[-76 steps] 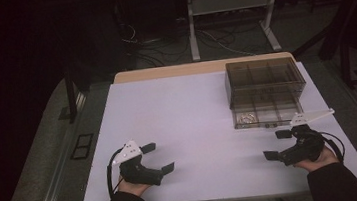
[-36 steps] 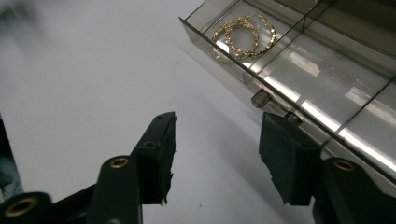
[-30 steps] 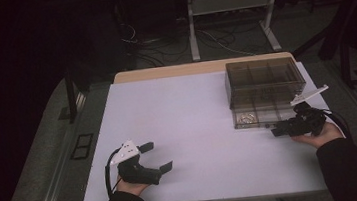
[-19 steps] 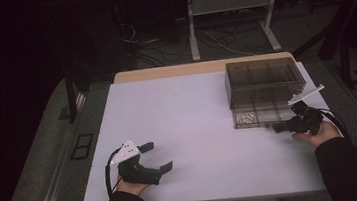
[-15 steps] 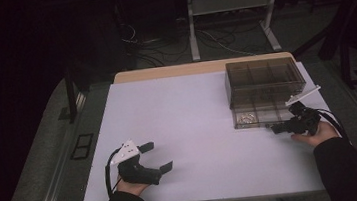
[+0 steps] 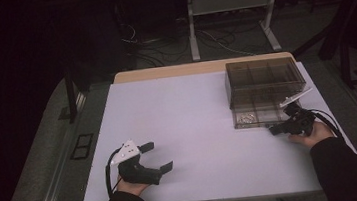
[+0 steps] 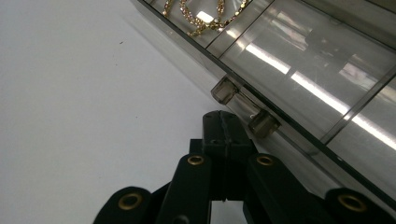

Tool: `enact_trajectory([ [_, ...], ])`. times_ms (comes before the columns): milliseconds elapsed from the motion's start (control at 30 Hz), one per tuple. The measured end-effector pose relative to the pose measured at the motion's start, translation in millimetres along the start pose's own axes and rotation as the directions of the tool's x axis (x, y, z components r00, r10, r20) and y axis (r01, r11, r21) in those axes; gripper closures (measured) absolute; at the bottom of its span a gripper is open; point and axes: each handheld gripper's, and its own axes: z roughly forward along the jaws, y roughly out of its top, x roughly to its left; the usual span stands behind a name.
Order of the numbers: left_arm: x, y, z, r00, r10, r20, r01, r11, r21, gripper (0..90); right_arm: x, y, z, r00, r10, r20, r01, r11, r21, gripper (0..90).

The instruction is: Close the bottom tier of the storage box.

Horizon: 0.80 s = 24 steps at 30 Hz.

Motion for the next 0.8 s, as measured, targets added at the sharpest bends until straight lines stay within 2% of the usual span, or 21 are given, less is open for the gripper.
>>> enact_trajectory([
  [433, -0.2, -0.2, -0.5, 1.0, -0.006, 0.0, 0.006, 1.0, -0.003, 0.0, -3.6, 3.0, 1.6, 0.9994, 0.016, 0.03, -0.016, 1.0, -0.026, 89.1],
  [800, 0.1, -0.1, -0.4, 1.0, -0.008, -0.001, 0.008, 1.0, -0.005, 0.0, -6.7, 5.5, 4.1, 0.9992, 0.033, 0.022, -0.032, 0.998, -0.046, 89.1],
])
